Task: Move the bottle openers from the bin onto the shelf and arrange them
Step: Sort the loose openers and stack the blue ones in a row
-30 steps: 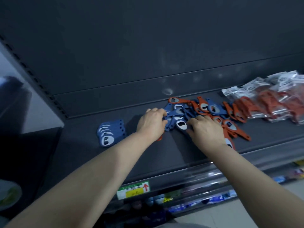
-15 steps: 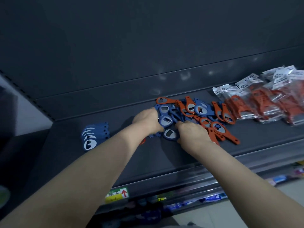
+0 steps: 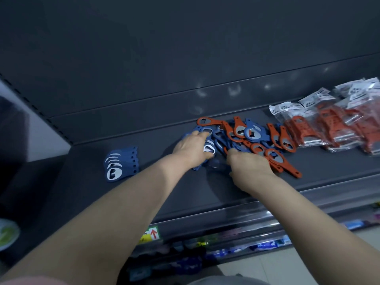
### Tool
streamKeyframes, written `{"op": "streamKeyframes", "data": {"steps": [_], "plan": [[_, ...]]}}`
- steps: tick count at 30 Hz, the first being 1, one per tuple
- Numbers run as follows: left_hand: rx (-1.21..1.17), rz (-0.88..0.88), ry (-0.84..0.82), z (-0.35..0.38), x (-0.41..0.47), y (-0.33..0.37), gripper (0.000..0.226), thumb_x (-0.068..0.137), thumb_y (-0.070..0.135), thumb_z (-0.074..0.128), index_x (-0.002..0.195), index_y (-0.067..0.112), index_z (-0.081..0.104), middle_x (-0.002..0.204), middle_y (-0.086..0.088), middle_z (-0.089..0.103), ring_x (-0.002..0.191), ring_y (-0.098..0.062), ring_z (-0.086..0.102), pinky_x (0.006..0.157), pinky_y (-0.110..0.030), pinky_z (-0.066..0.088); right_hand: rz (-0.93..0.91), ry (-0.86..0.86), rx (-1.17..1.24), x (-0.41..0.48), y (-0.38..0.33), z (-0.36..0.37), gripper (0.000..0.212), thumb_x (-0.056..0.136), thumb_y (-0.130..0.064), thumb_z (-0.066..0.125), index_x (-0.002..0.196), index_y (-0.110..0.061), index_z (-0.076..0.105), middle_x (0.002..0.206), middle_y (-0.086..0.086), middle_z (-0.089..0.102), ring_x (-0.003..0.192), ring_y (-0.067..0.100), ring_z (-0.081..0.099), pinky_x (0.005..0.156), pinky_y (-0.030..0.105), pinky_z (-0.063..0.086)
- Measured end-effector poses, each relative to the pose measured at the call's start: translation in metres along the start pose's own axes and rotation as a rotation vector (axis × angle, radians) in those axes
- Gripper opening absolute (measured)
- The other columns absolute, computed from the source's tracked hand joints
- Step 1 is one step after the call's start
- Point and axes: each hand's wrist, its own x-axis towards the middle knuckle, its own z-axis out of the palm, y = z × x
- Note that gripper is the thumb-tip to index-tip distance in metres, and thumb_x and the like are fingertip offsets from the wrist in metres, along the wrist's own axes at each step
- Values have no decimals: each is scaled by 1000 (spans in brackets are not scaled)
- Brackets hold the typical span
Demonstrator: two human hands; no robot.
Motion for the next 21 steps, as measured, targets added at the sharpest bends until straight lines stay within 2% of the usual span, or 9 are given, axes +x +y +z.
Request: {"op": "streamKeyframes", "data": {"steps": [2, 4, 6, 8, 10, 12, 15, 17, 21], "plan": [[10, 21, -38, -2, 5, 1, 73, 85, 36, 68, 148, 25, 32, 143, -3, 42, 131, -27, 42, 99, -37, 41, 11, 48, 96, -4, 7, 0, 32, 90, -20, 59, 117, -16, 44, 114, 9, 63, 104, 33, 60, 74, 35, 42], [26, 16, -33, -8, 6, 3, 67, 81, 33, 72, 141, 25, 44, 136, -2, 49, 126, -26, 47, 95, -36, 43, 22, 107, 182, -6, 13, -1, 35, 89, -26, 62, 119, -18, 45, 112, 8, 64, 102, 33, 60, 76, 36, 45], [-31, -24, 49, -13, 4, 5, 36, 80, 29, 72, 115, 25, 65, 113, -2, 63, 109, -26, 58, 82, -32, 48, 20, 163, 284, -5, 14, -1, 36, 89, -29, 62, 119, -20, 44, 112, 7, 65, 102, 33, 59, 78, 38, 48], [-189, -120, 139, -17, 0, 2, 9, 82, 28, 69, 88, 21, 69, 88, -1, 67, 89, -24, 62, 67, -28, 45, 17, 178, 428, -4, 9, -2, 36, 90, -29, 61, 120, -20, 45, 113, 6, 64, 105, 33, 58, 82, 40, 48], [-391, -231, 189, -20, -6, -8, 10, 84, 28, 64, 78, 19, 65, 76, -1, 64, 76, -25, 62, 65, -31, 49, 16, 179, 569, -1, 0, -3, 30, 91, -29, 59, 116, -19, 46, 112, 6, 64, 104, 32, 58, 82, 40, 48], [-679, -313, 204, -26, -16, -23, 13, 88, 22, 60, 76, 19, 60, 72, -4, 61, 63, -23, 59, 66, -37, 56, 1, 183, 617, 3, -11, -5, 25, 93, -32, 55, 112, -18, 49, 111, 5, 63, 102, 30, 58, 80, 38, 47], [-986, -383, 179, -37, -41, -44, 9, 96, 14, 55, 87, 13, 56, 79, -9, 60, 60, -16, 57, 61, -31, 59, -72, 138, 601, 10, -36, -8, 23, 95, -35, 51, 109, -17, 53, 117, 7, 58, 107, 29, 56, 82, 34, 43], [-1079, -391, 156, -42, -59, -56, 10, 98, 14, 52, 89, 13, 53, 83, -9, 62, 64, -15, 62, 58, -25, 58, -117, 81, 624, 13, -56, -10, 20, 95, -35, 51, 105, -17, 51, 114, 7, 60, 108, 28, 56, 79, 31, 39], [-1171, -437, 185, -44, -93, -84, 3, 99, 11, 50, 100, 9, 52, 92, -13, 67, 71, -20, 69, 60, -27, 60, -182, 66, 695, 17, -89, -6, 13, 93, -28, 56, 92, -22, 46, 104, 2, 62, 105, 24, 58, 83, 30, 41]]}}
